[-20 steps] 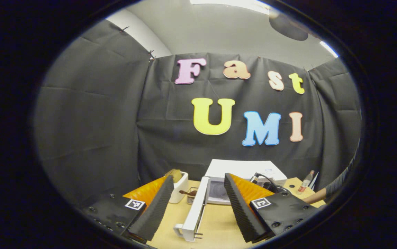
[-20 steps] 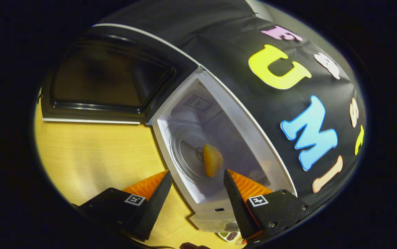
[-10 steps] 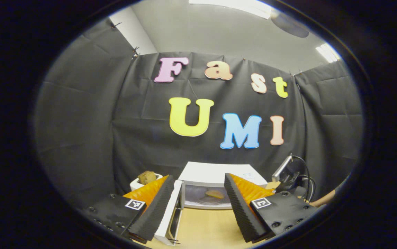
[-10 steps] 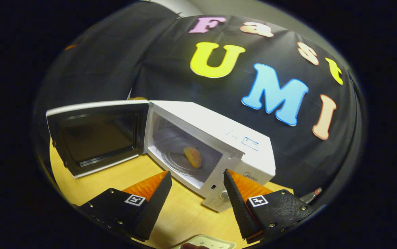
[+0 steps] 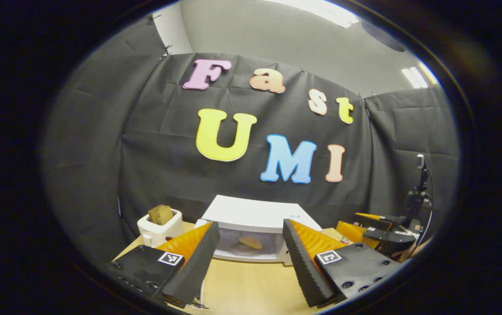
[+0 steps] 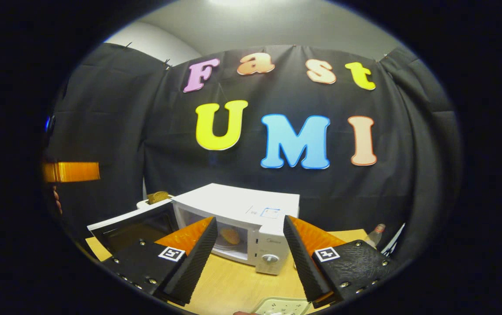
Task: Open the microwave oven with the left hand, put the food in, and close the microwave oven.
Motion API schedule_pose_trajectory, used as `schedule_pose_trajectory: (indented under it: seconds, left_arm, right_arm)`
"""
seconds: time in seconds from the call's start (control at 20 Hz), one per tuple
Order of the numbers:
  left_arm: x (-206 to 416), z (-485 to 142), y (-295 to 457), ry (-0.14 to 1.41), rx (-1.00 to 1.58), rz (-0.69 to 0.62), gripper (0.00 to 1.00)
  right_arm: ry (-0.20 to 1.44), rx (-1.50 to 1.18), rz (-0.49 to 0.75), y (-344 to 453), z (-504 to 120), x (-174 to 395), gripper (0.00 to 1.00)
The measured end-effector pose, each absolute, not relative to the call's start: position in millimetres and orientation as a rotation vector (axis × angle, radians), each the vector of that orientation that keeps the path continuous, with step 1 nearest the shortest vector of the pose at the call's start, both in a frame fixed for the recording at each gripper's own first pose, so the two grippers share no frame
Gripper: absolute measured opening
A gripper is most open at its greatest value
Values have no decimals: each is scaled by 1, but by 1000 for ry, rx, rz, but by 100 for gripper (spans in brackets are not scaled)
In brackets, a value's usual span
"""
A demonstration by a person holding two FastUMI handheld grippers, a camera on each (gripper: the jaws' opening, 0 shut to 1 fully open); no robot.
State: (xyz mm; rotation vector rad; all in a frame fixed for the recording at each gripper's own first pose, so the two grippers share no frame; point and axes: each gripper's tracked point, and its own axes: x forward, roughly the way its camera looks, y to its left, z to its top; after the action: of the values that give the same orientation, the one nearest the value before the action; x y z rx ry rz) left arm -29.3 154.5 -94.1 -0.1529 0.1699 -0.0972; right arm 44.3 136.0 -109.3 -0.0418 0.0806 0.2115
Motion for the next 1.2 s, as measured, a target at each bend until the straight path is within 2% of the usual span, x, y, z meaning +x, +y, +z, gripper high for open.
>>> schedule_pose_trajectory:
  seconds: [0.15, 0.2, 0.25, 0.3, 0.35, 0.45, 0.5, 0.6, 0.8, 0.85, 1.05, 1.2]
  left_arm:
    - [-18, -94, 145, 174, -144, -163, 92]
    - [-14, -95, 141, 176, -147, -185, 87]
    - [-12, -95, 134, 180, -158, -217, 86]
    - [-9, -95, 130, 184, -165, -244, 79]
    - [-7, -96, 126, 187, -168, -266, 61]
    - [-1, -96, 143, 171, -140, -214, 24]
    - [-7, -90, 137, 169, -150, -248, 6]
    - [-12, -91, 151, 170, -124, -232, 7]
    - [-33, -116, 219, 230, -65, -100, 8]
    - [-43, -123, 242, 250, -54, -55, 5]
    - [-82, -168, 314, 348, -39, 99, 5]
    - [-110, -205, 336, 428, -61, 140, 5]
  right_arm:
    - [21, 16, 113, 116, -79, 27, 92]
    - [9, 22, 90, 110, -73, 22, 92]
    - [3, 20, 68, 104, -72, 18, 92]
    - [-1, 17, 51, 101, -70, 17, 92]
    - [1, 12, 35, 97, -69, 17, 92]
    - [7, 6, 12, 94, -67, 15, 92]
    - [8, 7, 5, 94, -67, 14, 92]
    - [8, 7, -3, 92, -66, 13, 95]
    - [10, 2, 15, 97, -65, 11, 92]
    - [6, 0, 21, 100, -61, 10, 92]
    - [-13, -4, 46, 108, -50, 13, 92]
    - [-3, 10, 69, 115, -51, 16, 92]
